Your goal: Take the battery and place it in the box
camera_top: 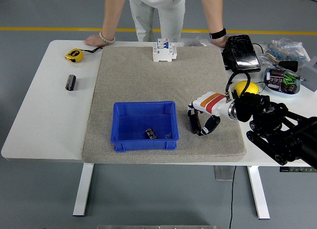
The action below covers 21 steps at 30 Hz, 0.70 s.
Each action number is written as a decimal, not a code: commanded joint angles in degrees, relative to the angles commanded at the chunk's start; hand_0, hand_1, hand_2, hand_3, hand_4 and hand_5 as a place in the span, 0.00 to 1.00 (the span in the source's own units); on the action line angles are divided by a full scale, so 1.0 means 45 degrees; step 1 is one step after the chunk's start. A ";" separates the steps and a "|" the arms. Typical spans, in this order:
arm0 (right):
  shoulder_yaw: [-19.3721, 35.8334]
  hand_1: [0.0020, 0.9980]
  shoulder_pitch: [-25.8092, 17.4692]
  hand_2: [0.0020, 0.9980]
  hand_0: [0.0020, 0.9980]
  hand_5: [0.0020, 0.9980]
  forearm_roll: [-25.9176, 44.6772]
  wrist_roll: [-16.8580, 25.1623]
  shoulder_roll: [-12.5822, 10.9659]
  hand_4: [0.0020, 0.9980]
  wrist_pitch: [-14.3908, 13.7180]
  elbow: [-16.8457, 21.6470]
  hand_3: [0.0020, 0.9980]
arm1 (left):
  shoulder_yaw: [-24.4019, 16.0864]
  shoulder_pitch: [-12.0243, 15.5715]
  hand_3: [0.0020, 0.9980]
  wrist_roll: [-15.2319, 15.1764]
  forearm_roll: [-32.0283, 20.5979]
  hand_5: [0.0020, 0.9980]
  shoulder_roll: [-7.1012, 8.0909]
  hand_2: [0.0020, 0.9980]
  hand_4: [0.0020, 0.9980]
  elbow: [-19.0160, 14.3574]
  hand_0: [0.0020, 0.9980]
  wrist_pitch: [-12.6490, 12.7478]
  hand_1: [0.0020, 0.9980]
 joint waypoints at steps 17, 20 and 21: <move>0.0629 0.46 0.0104 0.48 0.51 0.11 -0.0056 -0.0067 -0.0299 0.81 -0.0075 0.0331 0.52 | -0.0012 0.0006 0.71 -0.0018 0.0000 0.52 0.0028 0.76 0.73 0.0019 0.71 -0.0015 0.64; 0.0881 0.46 0.0186 0.48 0.51 0.11 -0.0100 -0.0115 -0.0388 0.81 -0.0006 0.0539 0.52 | -0.0047 0.0022 0.71 -0.0007 0.0035 0.52 0.0034 0.76 0.73 0.0028 0.71 -0.0018 0.64; 0.0955 0.46 0.0204 0.48 0.51 0.11 -0.0114 -0.0130 -0.0399 0.81 0.0012 0.0592 0.52 | -0.0059 0.0027 0.71 -0.0001 0.0049 0.52 0.0037 0.76 0.73 0.0030 0.71 -0.0019 0.64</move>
